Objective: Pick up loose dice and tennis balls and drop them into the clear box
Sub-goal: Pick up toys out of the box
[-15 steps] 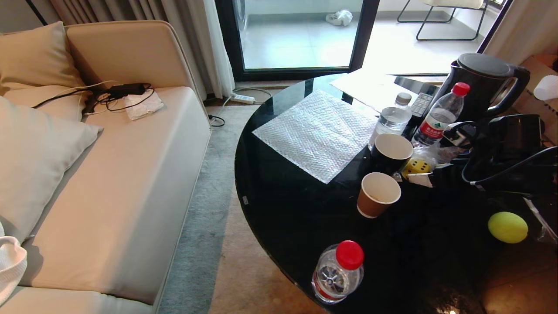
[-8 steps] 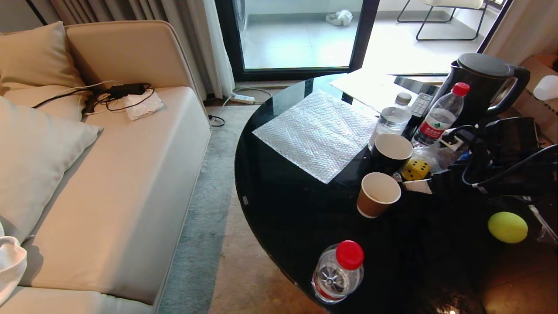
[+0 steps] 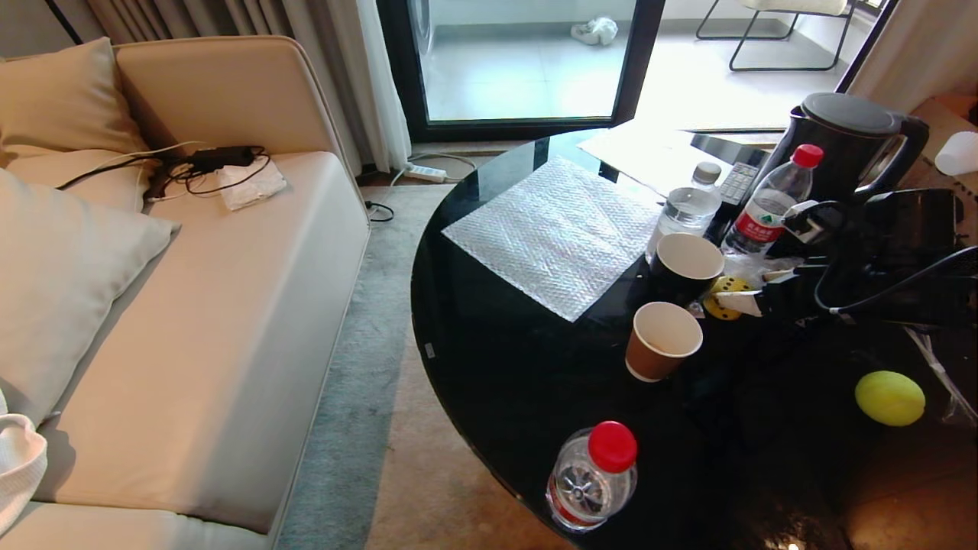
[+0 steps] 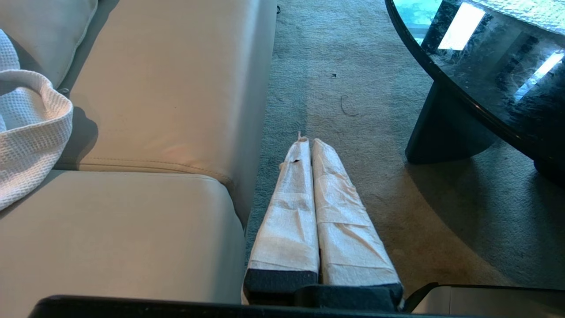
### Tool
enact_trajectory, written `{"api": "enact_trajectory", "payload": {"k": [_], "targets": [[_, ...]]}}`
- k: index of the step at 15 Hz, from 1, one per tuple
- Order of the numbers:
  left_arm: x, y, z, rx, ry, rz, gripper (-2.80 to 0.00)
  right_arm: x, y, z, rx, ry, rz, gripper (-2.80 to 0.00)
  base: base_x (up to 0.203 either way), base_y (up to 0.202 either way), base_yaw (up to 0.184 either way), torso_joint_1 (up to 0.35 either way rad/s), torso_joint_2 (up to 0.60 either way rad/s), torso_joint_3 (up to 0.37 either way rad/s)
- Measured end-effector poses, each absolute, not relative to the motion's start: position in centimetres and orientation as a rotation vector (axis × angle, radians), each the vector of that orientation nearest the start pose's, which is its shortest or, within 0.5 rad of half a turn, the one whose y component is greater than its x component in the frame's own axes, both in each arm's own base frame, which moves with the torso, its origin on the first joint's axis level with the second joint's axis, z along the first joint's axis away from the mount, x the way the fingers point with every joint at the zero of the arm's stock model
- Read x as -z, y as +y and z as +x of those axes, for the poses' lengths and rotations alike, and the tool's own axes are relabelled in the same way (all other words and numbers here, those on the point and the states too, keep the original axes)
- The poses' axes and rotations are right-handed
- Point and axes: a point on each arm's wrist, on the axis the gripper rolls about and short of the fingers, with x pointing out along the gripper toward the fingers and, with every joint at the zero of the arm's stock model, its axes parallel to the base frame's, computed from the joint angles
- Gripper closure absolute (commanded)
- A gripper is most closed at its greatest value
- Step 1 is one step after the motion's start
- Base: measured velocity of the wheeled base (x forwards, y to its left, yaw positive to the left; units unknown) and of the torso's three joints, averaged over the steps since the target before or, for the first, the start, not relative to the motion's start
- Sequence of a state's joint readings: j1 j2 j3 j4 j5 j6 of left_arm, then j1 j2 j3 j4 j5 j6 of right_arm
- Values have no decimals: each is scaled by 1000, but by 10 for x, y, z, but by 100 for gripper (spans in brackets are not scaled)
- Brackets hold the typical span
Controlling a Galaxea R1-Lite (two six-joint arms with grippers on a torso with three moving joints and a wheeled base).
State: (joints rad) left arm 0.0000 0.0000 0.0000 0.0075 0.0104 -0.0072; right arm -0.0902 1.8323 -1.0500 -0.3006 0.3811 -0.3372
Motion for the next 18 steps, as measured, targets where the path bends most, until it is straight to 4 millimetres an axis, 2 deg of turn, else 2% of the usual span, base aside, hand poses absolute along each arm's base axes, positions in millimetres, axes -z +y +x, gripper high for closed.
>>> {"api": "enact_trajectory", "payload": {"k": [6,13,18], "targets": [[-75,0,-23,-10,8,-7,0,-168,-27,349,-344,420,-299,-280,0,0,0,0,0,0],[-75,0,-23,-11,8,-7,0,-151,-27,369,-371,437,-265,-280,0,0,0,0,0,0],[-75,0,-23,-10,8,-7,0,-152,-29,385,-357,346,-289,-280,0,0,0,0,0,0]]}}
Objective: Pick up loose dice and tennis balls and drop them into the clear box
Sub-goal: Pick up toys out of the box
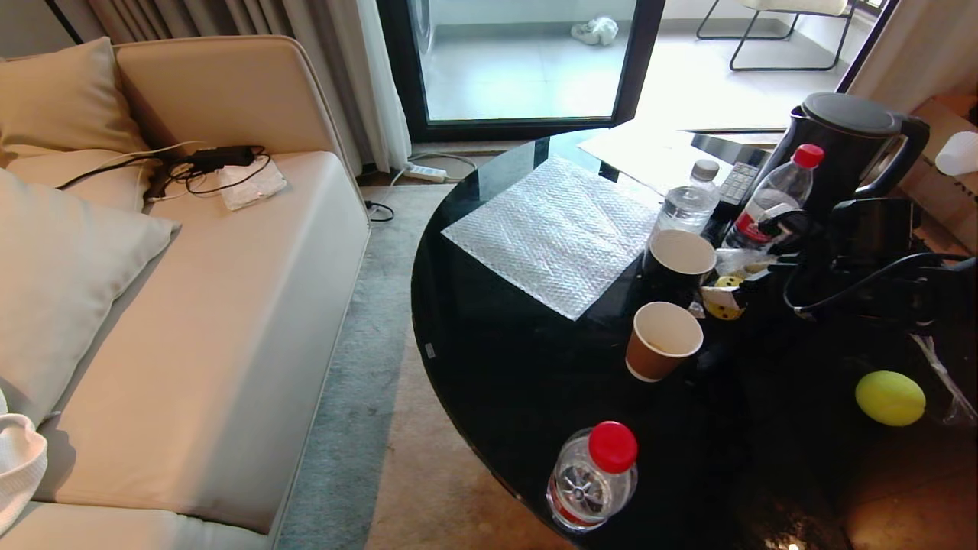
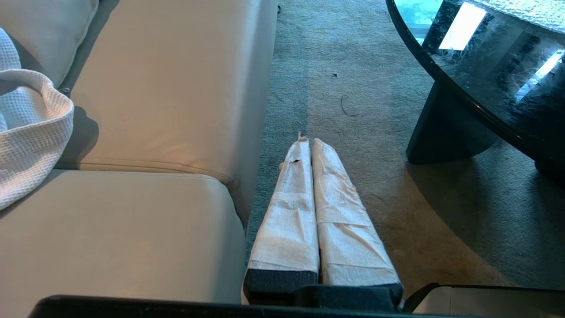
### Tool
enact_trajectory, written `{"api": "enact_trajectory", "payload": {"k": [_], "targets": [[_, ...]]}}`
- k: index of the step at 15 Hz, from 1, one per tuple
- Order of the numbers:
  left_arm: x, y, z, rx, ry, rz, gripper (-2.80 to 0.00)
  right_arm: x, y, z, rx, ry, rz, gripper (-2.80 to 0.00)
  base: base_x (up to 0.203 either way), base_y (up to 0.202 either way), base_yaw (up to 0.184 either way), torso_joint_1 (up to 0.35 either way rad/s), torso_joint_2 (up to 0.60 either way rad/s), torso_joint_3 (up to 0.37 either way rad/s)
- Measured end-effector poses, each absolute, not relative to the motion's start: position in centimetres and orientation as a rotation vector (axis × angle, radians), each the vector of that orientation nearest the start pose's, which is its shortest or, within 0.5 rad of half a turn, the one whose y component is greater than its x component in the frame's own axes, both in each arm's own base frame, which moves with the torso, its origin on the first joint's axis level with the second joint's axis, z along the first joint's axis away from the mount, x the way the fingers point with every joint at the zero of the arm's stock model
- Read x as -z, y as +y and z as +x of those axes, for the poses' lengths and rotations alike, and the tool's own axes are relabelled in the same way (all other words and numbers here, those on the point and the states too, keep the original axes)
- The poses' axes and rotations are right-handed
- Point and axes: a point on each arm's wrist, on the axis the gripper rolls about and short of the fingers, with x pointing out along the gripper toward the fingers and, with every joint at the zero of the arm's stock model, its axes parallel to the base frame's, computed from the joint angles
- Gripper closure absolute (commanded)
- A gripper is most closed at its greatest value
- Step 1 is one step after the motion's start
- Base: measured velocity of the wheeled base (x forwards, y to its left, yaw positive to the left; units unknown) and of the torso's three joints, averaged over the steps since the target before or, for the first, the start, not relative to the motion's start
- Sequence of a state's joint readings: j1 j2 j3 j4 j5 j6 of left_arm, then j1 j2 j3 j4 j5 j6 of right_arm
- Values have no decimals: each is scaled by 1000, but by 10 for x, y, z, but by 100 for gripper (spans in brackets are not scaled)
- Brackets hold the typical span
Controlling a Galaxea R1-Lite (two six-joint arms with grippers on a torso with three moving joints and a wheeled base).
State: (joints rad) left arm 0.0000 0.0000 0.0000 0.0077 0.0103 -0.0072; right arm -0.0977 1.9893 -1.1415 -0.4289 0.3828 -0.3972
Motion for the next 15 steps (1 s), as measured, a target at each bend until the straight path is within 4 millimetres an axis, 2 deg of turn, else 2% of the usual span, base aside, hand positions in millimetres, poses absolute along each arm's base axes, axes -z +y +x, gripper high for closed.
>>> {"api": "enact_trajectory", "payload": {"k": [8,9,15], "targets": [[-75,0,-23,-10,7,-7,0,-140,-30,386,-366,383,-307,-280,0,0,0,0,0,0],[-75,0,-23,-10,7,-7,0,-140,-30,386,-366,384,-308,0,0,0,0,0,0,0],[-75,0,-23,-10,7,-7,0,-137,-30,388,-356,386,-374,0,0,0,0,0,0,0]]}}
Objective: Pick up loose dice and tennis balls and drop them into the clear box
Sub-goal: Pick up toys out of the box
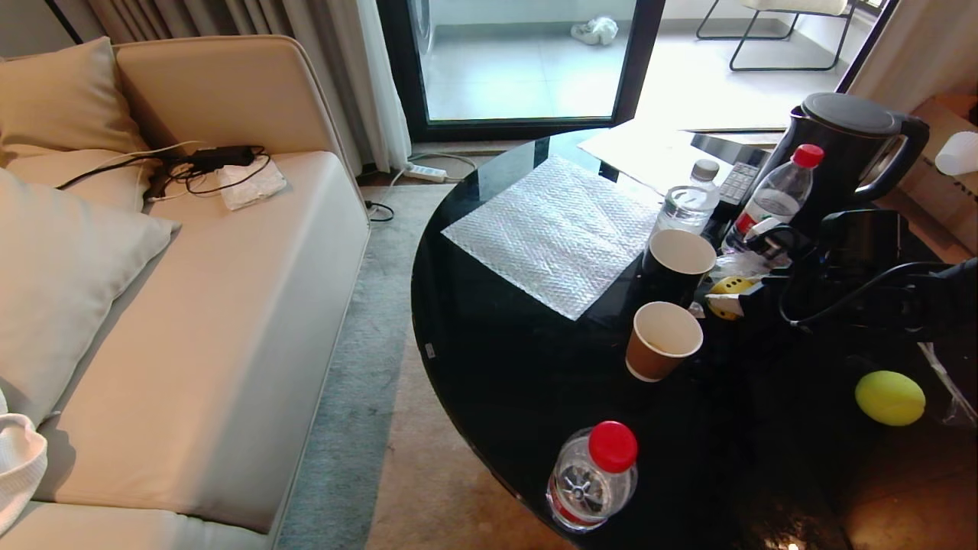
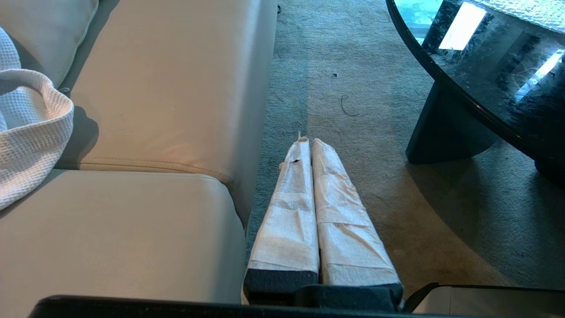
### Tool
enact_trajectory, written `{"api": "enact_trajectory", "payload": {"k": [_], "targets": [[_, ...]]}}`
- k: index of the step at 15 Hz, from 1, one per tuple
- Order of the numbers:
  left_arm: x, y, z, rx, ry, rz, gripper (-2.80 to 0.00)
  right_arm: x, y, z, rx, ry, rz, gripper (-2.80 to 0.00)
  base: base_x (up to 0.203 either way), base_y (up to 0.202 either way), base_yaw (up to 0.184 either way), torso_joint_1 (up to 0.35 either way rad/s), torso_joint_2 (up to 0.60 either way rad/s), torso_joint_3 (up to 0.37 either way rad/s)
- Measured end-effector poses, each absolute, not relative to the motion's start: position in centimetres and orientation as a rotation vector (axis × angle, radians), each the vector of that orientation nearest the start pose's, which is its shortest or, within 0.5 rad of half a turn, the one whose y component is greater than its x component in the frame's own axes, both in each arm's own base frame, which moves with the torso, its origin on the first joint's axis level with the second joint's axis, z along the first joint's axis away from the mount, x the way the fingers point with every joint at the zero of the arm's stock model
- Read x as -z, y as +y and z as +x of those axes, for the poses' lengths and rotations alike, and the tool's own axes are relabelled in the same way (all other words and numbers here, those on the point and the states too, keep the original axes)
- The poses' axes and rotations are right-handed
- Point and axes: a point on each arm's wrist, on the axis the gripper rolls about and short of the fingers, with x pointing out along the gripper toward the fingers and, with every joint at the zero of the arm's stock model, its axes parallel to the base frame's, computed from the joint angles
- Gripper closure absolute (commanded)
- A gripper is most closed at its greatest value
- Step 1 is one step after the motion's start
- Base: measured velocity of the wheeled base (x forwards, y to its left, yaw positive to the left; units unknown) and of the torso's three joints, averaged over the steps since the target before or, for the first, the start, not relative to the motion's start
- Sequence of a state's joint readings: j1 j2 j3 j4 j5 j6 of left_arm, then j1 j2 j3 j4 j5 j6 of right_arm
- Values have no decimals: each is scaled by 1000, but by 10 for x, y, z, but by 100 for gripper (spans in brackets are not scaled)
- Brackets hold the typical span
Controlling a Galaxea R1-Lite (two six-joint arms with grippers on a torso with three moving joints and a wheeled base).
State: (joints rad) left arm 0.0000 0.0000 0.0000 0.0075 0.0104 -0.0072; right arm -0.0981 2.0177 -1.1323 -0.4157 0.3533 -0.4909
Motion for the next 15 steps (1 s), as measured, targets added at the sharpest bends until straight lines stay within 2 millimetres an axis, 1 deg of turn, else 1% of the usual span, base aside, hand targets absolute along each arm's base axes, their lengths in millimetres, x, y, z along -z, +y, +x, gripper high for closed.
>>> {"api": "enact_trajectory", "payload": {"k": [3,6,8,10,12,13,15], "targets": [[-75,0,-23,-10,8,-7,0,-135,-31,387,-354,398,-414,0,0,0,0,0,0,0],[-75,0,-23,-10,8,-7,0,-135,-33,377,-332,424,-454,0,0,0,0,0,0,0],[-75,0,-23,-10,8,-7,0,-139,-33,365,-297,460,-457,0,0,0,0,0,0,0],[-75,0,-23,-10,7,-7,0,-139,-31,346,-285,520,-444,0,0,0,0,0,0,0],[-75,0,-23,-10,7,-7,0,-133,-29,329,-285,565,-400,0,0,0,0,0,0,0],[-75,0,-23,-10,8,-7,0,-132,-28,323,-272,581,-347,0,0,0,0,0,0,0],[-75,0,-23,-10,8,-7,0,-133,-26,318,-237,595,-217,0,0,0,0,0,0,0]]}}
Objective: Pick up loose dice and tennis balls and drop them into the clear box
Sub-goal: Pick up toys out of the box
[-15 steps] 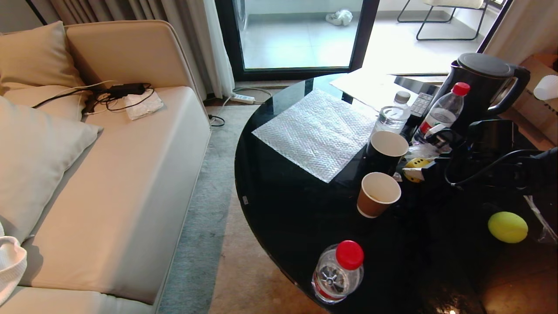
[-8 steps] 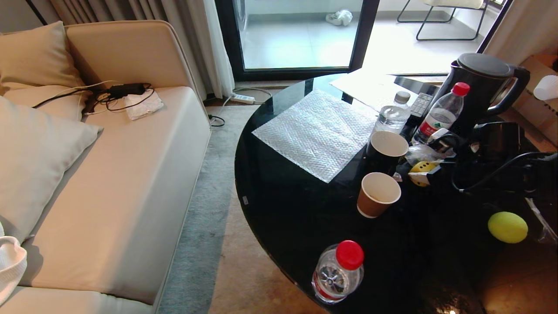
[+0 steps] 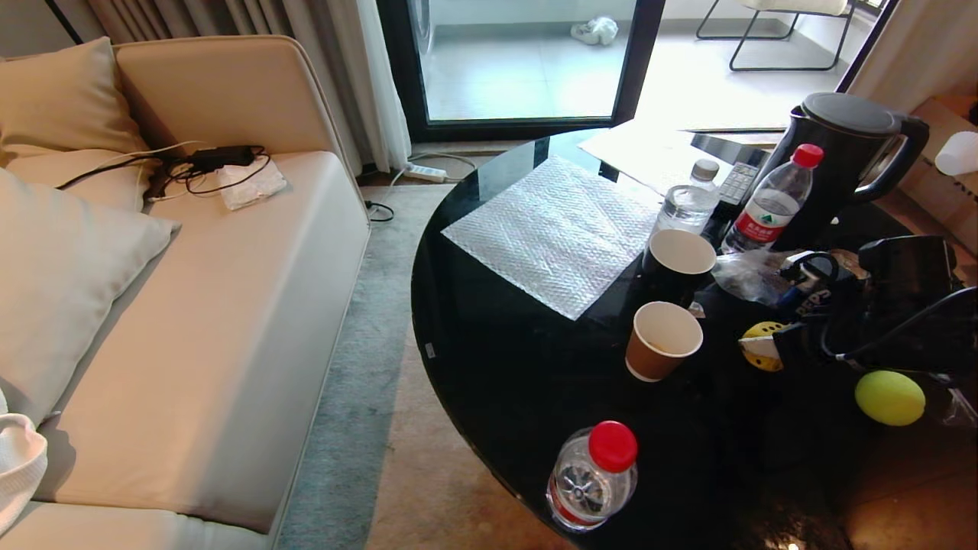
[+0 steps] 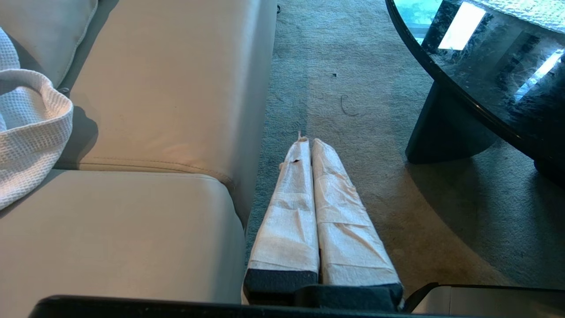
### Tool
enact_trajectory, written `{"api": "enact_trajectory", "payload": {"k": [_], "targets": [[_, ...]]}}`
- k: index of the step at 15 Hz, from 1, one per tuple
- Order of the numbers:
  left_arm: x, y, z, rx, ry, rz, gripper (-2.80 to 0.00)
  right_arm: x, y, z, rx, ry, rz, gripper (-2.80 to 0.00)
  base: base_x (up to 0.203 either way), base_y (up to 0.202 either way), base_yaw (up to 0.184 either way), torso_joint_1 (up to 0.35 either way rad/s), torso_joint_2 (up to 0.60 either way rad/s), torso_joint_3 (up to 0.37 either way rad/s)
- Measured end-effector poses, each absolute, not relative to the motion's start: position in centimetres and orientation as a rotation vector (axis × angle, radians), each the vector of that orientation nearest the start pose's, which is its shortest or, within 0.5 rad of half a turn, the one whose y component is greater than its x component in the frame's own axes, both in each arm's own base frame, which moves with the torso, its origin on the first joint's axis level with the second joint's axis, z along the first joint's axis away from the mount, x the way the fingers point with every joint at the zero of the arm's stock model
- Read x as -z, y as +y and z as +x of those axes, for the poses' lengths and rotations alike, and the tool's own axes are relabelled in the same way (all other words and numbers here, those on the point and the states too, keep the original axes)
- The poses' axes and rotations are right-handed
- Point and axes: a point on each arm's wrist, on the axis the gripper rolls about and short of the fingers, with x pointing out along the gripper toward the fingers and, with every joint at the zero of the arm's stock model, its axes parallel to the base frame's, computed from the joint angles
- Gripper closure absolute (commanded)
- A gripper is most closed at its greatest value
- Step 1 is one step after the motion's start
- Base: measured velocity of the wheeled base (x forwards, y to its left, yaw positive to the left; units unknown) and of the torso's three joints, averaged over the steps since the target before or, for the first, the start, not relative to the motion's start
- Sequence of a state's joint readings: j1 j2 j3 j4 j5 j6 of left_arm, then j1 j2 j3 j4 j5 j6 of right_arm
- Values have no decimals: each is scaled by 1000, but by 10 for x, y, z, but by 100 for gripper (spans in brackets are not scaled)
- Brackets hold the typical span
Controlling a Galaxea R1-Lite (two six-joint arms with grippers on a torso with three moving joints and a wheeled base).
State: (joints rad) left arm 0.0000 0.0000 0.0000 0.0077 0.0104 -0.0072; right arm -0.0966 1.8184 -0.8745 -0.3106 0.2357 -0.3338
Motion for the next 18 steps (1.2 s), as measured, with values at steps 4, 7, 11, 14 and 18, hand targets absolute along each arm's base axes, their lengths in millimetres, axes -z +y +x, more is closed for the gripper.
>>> {"api": "enact_trajectory", "payload": {"k": [4,7,11,14,18], "targets": [[-75,0,-23,-10,8,-7,0,-139,-17,320,-200,528,-65,0,0,0,0,0,0,0],[-75,0,-23,-10,8,-7,0,-133,-13,322,-206,511,-57,0,0,0,0,0,0,0],[-75,0,-23,-10,8,-7,0,-122,-7,328,-203,511,-71,0,0,0,0,0,0,0],[-75,0,-23,-10,8,-7,0,-116,-6,331,-175,524,-77,-280,0,0,0,0,0,0],[-75,0,-23,-10,8,-7,0,-117,-6,331,-158,519,-82,-280,0,0,0,0,0,0]]}}
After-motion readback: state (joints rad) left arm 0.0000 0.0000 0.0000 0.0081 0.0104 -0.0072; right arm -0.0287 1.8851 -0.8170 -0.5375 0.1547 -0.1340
